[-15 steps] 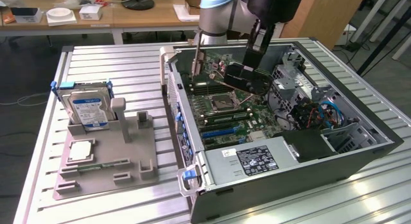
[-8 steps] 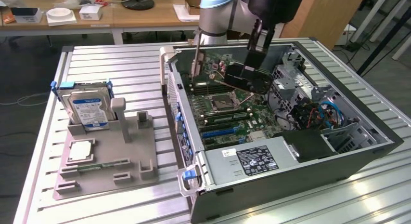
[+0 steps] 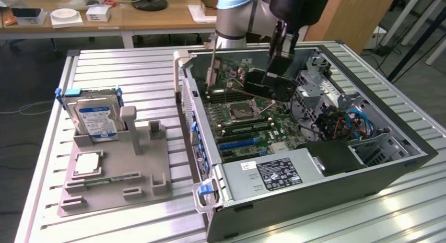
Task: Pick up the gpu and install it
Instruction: 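Insert the gpu into the slot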
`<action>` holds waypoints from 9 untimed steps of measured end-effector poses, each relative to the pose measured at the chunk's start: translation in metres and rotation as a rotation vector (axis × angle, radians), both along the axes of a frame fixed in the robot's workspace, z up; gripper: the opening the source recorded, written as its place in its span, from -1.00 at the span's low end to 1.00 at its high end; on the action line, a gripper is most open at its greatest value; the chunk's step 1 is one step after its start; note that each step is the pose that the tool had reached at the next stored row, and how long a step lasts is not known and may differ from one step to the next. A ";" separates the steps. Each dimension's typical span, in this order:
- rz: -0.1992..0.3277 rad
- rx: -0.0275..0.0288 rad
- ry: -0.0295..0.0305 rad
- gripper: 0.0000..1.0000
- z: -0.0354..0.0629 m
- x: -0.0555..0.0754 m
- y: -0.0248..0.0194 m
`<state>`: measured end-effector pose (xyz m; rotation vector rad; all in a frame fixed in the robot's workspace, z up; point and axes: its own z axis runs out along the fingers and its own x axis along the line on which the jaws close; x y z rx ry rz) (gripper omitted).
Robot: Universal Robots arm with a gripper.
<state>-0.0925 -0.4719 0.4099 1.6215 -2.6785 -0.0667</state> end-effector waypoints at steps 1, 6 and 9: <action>0.011 0.0005 -0.0002 -0.47 -0.0001 0.000 0.0000; 0.062 0.0033 -0.0014 -0.47 -0.0008 0.001 0.0000; 0.093 0.0048 -0.0020 -0.47 -0.0012 0.001 0.0000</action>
